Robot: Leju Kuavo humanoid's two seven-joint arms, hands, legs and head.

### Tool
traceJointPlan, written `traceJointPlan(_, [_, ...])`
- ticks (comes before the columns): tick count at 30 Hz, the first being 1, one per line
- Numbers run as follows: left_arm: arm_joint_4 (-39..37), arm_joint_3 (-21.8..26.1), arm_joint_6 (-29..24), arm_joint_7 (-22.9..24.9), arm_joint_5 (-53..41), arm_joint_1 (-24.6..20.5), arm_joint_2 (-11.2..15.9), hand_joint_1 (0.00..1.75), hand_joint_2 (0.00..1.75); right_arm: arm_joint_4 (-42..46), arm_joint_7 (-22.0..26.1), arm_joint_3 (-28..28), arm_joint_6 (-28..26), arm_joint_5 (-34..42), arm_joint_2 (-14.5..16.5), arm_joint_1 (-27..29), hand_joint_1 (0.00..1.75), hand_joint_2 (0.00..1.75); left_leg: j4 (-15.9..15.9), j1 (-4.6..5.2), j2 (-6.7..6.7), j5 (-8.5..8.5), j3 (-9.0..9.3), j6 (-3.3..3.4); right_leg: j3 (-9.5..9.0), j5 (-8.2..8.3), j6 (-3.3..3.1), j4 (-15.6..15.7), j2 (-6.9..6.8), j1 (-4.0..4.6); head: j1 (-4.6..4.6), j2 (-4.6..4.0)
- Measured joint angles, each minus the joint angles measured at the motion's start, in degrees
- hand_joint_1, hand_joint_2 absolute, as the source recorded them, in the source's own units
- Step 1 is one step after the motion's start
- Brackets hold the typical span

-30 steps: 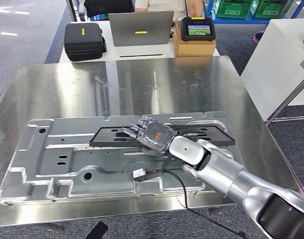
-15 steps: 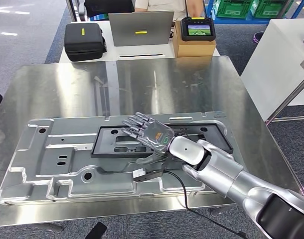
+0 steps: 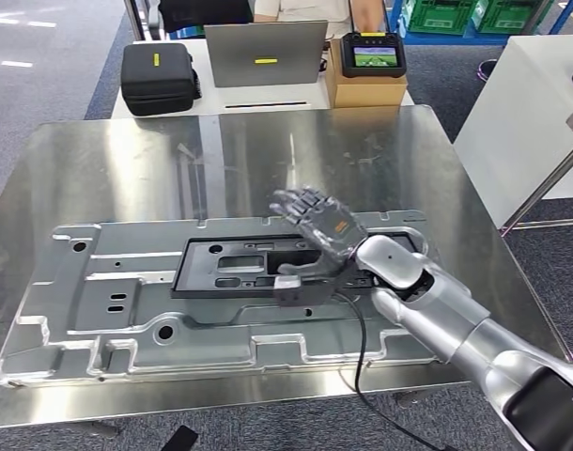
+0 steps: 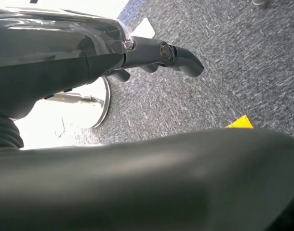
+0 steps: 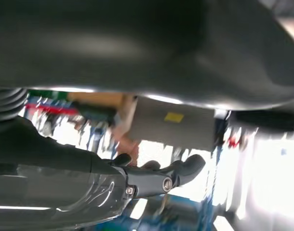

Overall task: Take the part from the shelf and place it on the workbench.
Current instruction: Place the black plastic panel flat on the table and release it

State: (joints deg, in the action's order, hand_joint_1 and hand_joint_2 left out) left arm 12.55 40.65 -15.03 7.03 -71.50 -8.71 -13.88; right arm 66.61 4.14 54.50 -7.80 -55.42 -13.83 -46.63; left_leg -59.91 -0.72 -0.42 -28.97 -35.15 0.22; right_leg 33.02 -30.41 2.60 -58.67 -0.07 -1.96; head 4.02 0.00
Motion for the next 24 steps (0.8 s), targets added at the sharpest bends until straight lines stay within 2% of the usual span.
traceJointPlan(8, [0.0,0.7,0.0,-0.3,0.8,0.8,0.0,0.0,0.0,13.8,-2.1,-15.8,-7.8,-8.1,-3.0,-0.5,0.0,0.0,0.0,0.0,0.0,0.0,0.0,0.0,0.0,0.0,0.0,0.0,-0.02,0.0,0.0,0.0])
traceJointPlan(12, [0.0,1.2,0.0,-0.3,0.9,1.0,0.1,0.0,0.0,19.4,-1.7,-21.5,-8.5,-8.7,-3.9,0.0,0.0,0.0,0.0,0.0,0.0,0.0,0.0,0.0,0.0,0.0,0.0,0.0,-0.01,0.0,0.0,0.0])
traceJointPlan(15, [0.0,1.4,-0.1,-0.5,0.9,1.1,0.1,0.0,0.0,22.5,-1.2,-24.4,-8.4,-8.8,-4.4,0.8,0.0,0.0,0.0,0.05,-0.01,-0.01,0.0,0.0,-0.02,0.01,0.01,0.0,-0.02,-0.05,-0.01,0.0])
traceJointPlan(20, [0.0,1.5,0.0,-0.9,0.9,1.1,0.2,0.0,0.0,24.4,-0.6,-26.3,-8.3,-9.3,-4.9,2.2,0.0,0.0,-0.1,0.27,-0.01,-0.04,0.01,0.06,-0.03,0.06,0.1,0.1,-0.02,-0.26,0.0,0.0])
traceJointPlan(24, [0.0,1.6,0.0,-0.9,0.9,1.1,0.3,0.0,0.0,24.9,-0.5,-26.9,-8.3,-9.4,-5.1,2.8,0.0,0.0,-0.2,0.64,-0.02,-0.16,0.0,0.42,-0.05,0.1,0.48,0.1,-0.03,-0.61,0.0,0.0])
